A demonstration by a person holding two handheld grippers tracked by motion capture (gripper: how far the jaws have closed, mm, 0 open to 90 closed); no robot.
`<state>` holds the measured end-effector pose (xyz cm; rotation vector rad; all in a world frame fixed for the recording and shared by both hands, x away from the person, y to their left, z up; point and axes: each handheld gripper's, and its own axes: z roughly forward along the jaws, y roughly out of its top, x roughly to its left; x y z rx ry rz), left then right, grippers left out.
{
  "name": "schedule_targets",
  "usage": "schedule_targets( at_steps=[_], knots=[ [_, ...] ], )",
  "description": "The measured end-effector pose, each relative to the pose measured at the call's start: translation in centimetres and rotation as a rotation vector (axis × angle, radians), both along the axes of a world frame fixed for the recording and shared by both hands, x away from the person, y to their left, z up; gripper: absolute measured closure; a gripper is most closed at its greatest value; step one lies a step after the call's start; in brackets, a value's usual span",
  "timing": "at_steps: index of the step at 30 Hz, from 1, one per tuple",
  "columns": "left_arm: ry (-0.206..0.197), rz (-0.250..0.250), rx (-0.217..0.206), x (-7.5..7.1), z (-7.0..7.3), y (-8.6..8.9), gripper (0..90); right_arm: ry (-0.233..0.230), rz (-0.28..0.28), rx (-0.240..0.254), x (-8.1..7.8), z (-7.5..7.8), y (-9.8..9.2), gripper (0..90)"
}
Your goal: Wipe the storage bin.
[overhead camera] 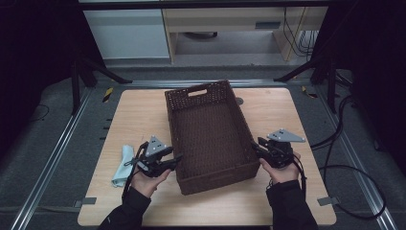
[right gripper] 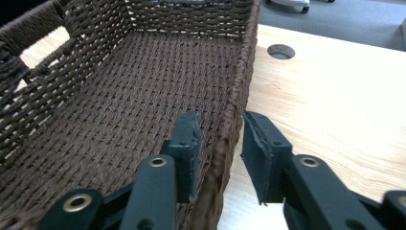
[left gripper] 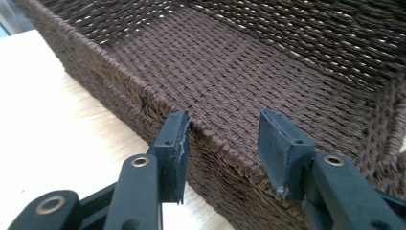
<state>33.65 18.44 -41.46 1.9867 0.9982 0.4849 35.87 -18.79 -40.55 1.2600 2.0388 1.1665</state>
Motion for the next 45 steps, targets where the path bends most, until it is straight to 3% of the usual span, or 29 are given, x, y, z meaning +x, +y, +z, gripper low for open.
schedule_targets(
  at_steps=[5,7,12,16,21,25,31,37,41,44,45],
  knots=[
    [-0.008,-0.014,0.01,-0.4,0.1,-0.3,52.3,0.035,-0.006,-0.058,-1.0,-0.3,-0.2,81.0],
    [-0.014,-0.021,-0.004,-0.3,0.3,-0.1,53.8,0.041,-0.004,-0.037,-0.8,-0.3,-0.5,82.6],
    [-0.025,-0.003,-0.015,-0.1,0.6,0.3,52.6,0.028,-0.009,-0.058,-0.5,-0.3,-0.4,83.1],
    [0.0,-0.032,-0.05,0.0,0.4,-0.1,52.9,0.012,-0.045,-0.054,0.6,-0.6,-0.7,82.7],
    [-0.008,-0.044,-0.027,-0.2,0.3,-0.7,56.0,0.024,-0.062,-0.049,0.8,-0.5,-0.8,76.7],
    [-0.011,-0.042,-0.028,-0.2,0.5,-0.5,55.0,0.033,-0.068,-0.061,0.4,-0.5,-0.9,80.7],
    [-0.027,0.009,-0.027,0.1,1.1,0.9,49.8,0.029,-0.082,-0.07,1.0,-0.6,-1.1,82.0],
    [-0.038,0.085,-0.041,0.6,1.4,3.2,45.7,0.004,-0.134,-0.072,2.5,-0.9,-1.8,80.7],
    [-0.038,0.123,-0.052,0.7,1.4,4.7,45.1,0.005,-0.142,-0.033,2.6,-0.7,-2.1,80.0],
    [-0.033,0.147,-0.038,0.8,1.3,5.6,44.3,-0.019,-0.14,-0.021,2.0,0.0,-2.1,72.2],
    [-0.031,0.163,-0.03,0.8,1.2,6.1,44.2,-0.017,-0.116,-0.002,1.4,0.4,-2.1,64.2]
  ],
)
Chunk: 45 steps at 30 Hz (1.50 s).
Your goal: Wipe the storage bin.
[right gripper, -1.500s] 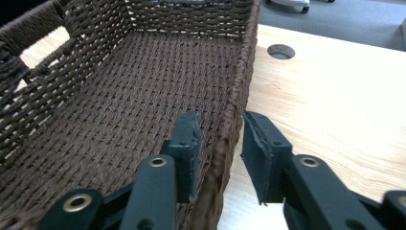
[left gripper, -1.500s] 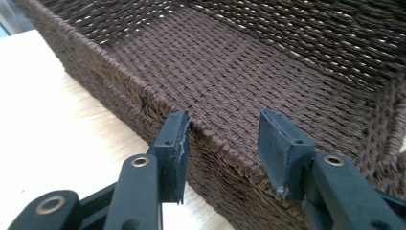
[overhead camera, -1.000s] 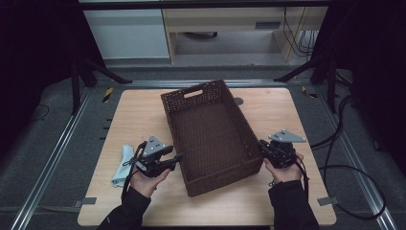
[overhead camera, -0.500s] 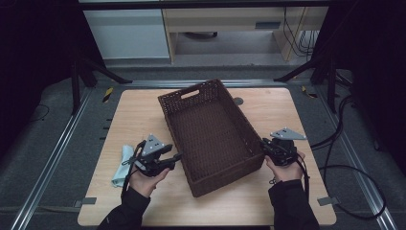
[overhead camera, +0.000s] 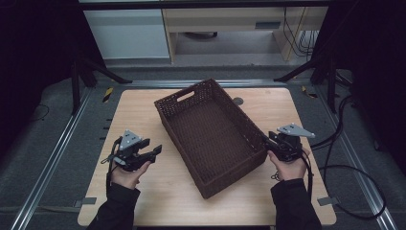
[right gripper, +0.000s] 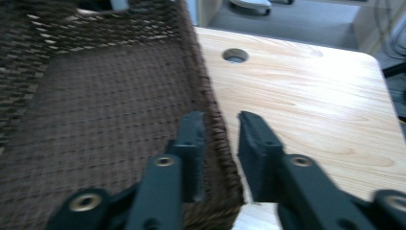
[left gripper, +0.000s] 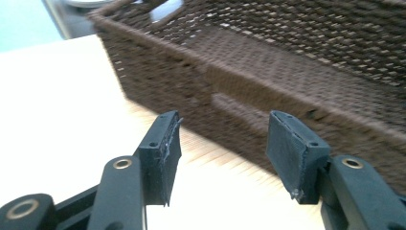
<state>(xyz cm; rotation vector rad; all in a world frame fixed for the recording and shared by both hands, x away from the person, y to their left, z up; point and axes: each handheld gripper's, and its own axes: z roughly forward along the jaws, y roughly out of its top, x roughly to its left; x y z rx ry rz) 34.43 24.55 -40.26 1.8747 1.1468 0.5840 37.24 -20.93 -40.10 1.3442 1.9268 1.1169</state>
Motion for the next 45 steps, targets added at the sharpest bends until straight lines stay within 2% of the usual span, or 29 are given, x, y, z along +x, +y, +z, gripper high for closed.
schedule_targets(
  at_steps=[6,7,12,19,21,25,26,32,34,39,41,42,45],
  knots=[
    [-0.003,0.038,0.007,-0.1,-0.3,1.2,44.1,0.009,0.041,0.018,-1.8,0.4,0.3,49.7],
    [-0.005,0.043,0.001,-0.2,-0.3,1.3,44.1,0.011,0.043,0.021,-2.3,0.4,0.5,44.4],
    [-0.008,0.066,-0.014,-0.3,-0.2,2.3,44.0,0.022,0.038,0.023,-3.2,0.2,1.1,37.3],
    [0.001,0.078,-0.022,-0.2,-0.3,2.8,43.9,0.055,0.01,0.006,-3.4,-0.5,1.7,34.6],
    [0.001,0.077,-0.021,-0.2,-0.3,2.8,43.9,0.068,0.001,0.022,-3.2,-0.8,1.7,33.6],
    [0.001,0.073,-0.019,0.0,-0.4,2.7,43.8,0.065,-0.008,0.036,-3.0,-1.0,1.5,35.8],
    [0.001,0.073,-0.018,0.0,-0.4,2.7,43.6,0.061,-0.014,0.036,-2.8,-1.0,1.4,38.7],
    [0.001,0.066,-0.019,0.5,-0.7,2.9,43.1,0.038,-0.033,-0.008,-1.5,-1.3,1.1,39.5],
    [0.002,0.067,-0.016,0.6,-0.7,3.0,42.9,0.042,-0.036,0.002,-1.3,-1.3,0.9,38.2],
    [-0.002,0.075,-0.017,0.7,-0.7,3.3,42.7,0.027,-0.034,0.031,-1.9,-0.9,1.2,33.0],
    [-0.004,0.077,-0.017,0.7,-0.7,3.3,42.6,0.043,-0.019,0.026,-1.9,-1.2,1.7,31.3],
    [-0.004,0.077,-0.018,0.7,-0.7,3.3,42.5,0.043,-0.016,0.015,-1.9,-1.4,2.0,28.2],
    [0.0,0.076,-0.014,0.8,-0.7,3.3,42.6,0.025,-0.023,-0.019,-1.8,-1.6,2.2,28.8]
  ],
)
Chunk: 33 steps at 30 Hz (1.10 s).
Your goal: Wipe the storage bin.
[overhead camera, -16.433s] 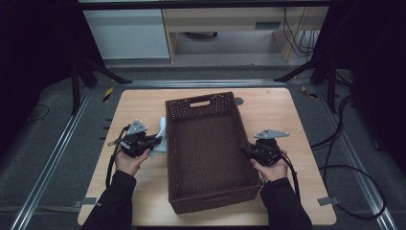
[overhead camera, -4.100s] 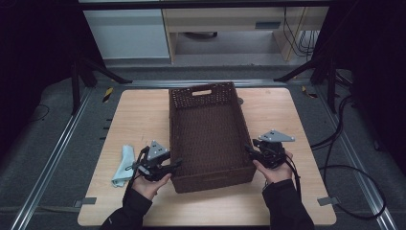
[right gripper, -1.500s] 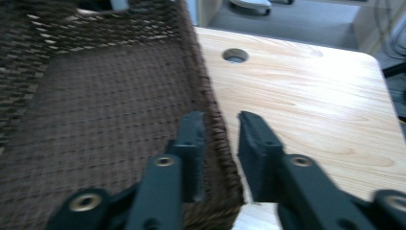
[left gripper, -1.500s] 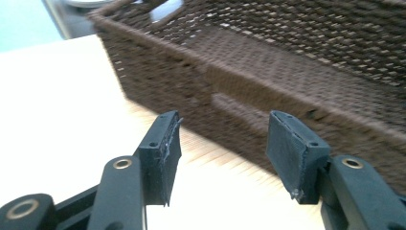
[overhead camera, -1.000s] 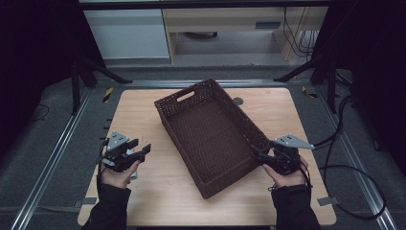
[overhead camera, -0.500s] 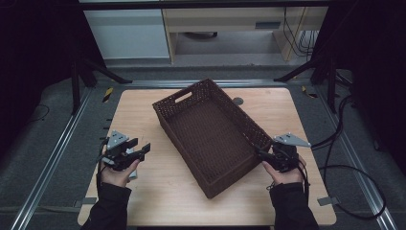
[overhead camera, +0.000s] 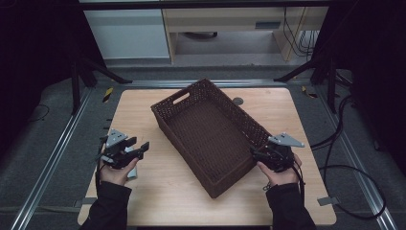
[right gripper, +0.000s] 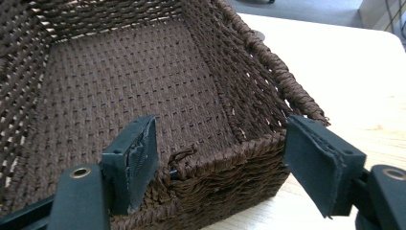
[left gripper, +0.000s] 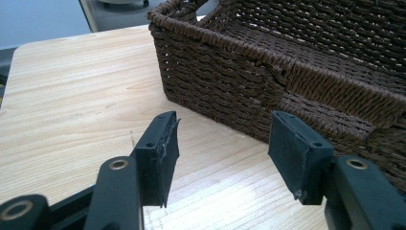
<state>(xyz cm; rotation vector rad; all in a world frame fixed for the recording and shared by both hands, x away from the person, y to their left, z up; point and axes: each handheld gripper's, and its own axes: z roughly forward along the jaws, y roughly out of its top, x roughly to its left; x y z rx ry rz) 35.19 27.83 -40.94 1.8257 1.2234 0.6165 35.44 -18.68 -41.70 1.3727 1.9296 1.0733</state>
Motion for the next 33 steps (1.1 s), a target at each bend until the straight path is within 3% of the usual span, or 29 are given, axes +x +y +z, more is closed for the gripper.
schedule_targets(
  at_steps=[11,16,19,25,31,33],
  knots=[
    [-0.002,-0.006,0.004,0.1,-0.1,0.0,42.3,-0.023,0.019,0.006,1.5,-0.5,-1.2,29.3],
    [-0.007,-0.001,0.0,0.2,-0.1,0.2,42.3,-0.035,0.028,0.026,0.7,-0.1,-1.1,26.8],
    [-0.007,0.001,0.001,0.2,-0.1,0.2,42.3,-0.019,0.044,0.036,0.4,-0.2,-0.5,23.4],
    [-0.011,0.003,0.0,0.2,-0.1,0.3,42.1,-0.009,0.037,0.028,0.7,-0.8,-0.3,21.9],
    [-0.012,0.007,-0.003,0.2,-0.1,0.4,42.1,-0.033,0.026,-0.018,1.8,-1.0,-0.8,22.3],
    [-0.013,0.007,-0.003,0.2,-0.1,0.5,42.1,-0.032,0.019,-0.013,2.0,-1.0,-1.0,22.6]
  ],
)
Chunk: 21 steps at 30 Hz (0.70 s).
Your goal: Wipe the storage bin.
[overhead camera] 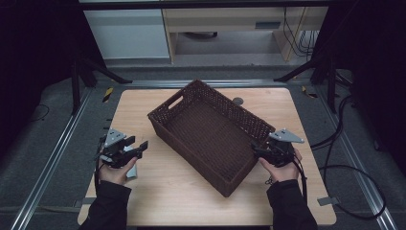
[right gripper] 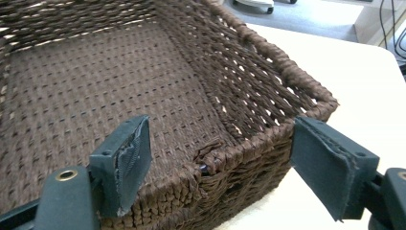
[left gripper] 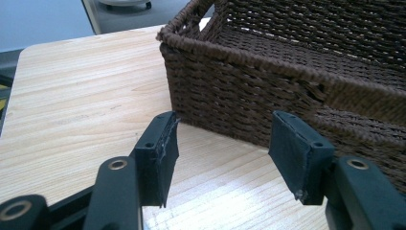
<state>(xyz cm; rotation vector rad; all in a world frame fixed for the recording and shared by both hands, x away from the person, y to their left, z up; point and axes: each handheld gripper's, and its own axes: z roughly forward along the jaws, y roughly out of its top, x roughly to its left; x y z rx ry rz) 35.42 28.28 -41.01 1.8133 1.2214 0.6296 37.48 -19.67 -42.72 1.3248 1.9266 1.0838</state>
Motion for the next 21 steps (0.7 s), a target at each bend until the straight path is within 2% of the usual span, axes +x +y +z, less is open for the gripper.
schedule_targets(
  at_steps=[6,8,16,21],
  knots=[
    [-0.002,0.008,-0.005,0.0,0.0,0.2,42.1,-0.016,0.016,0.027,-1.3,0.7,0.0,21.7],
    [-0.004,0.007,-0.003,0.0,0.0,0.2,42.0,-0.004,0.023,0.034,-1.7,0.5,0.3,20.6],
    [-0.02,-0.006,-0.005,0.1,0.2,0.1,41.5,0.02,0.027,0.053,-1.1,-0.1,0.3,20.9],
    [-0.034,-0.008,0.008,0.6,0.5,0.0,41.2,0.004,0.004,-0.01,-0.4,-0.1,0.4,22.5]
  ],
)
